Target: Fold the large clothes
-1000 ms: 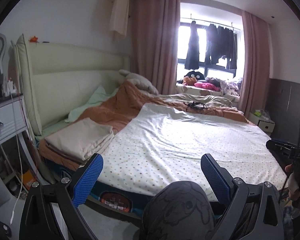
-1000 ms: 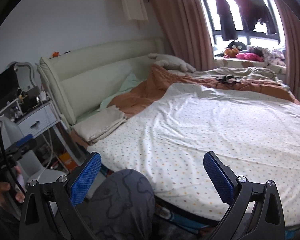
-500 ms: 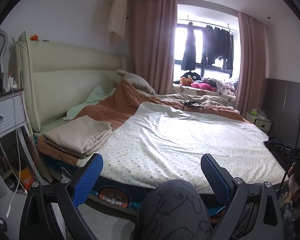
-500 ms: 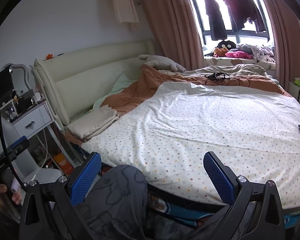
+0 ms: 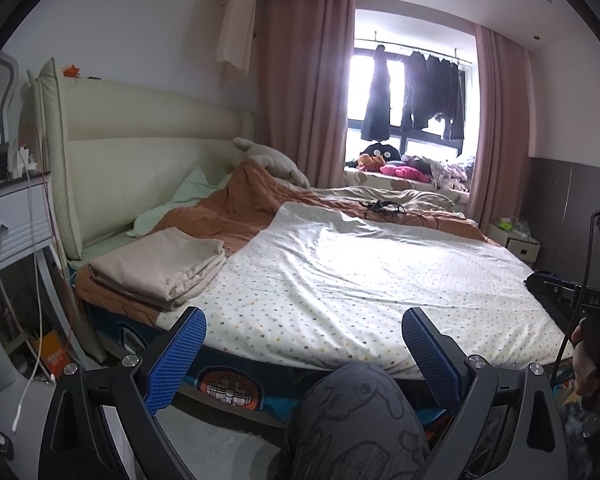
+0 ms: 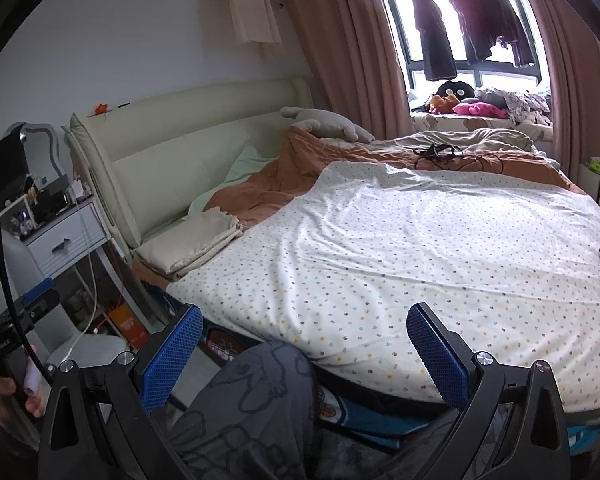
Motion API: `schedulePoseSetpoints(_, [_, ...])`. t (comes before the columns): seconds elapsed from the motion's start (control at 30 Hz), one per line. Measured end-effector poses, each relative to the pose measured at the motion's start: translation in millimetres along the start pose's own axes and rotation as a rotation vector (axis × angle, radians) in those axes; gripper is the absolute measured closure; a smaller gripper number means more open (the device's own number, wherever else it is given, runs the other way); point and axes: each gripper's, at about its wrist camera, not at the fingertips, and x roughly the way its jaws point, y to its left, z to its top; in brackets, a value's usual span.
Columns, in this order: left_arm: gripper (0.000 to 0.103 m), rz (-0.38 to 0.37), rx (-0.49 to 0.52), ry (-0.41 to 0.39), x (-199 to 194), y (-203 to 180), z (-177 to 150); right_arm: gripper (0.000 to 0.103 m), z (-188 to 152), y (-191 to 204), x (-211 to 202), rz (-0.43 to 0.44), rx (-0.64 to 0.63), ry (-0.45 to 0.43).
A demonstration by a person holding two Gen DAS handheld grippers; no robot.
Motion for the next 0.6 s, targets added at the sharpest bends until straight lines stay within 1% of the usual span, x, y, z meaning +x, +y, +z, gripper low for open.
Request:
schedulePoseSetpoints(0.13, [0.003,-0.002,-0.003,-0.008,-1,2,-1,0.0,3,4,0,0.001,-0.01,-0.003])
schedulePoseSetpoints(0.27, [0.001,0.011,0.014,-0.017,-3,3,-3,0.0,1,6,1,-0.001,-0.013,0.001])
schedulePoseSetpoints(0.6, [0.001,0.002,-0.009,-0.027,-5,9,-4,0.0,-6,7,12,-0.004,0.0,0.037])
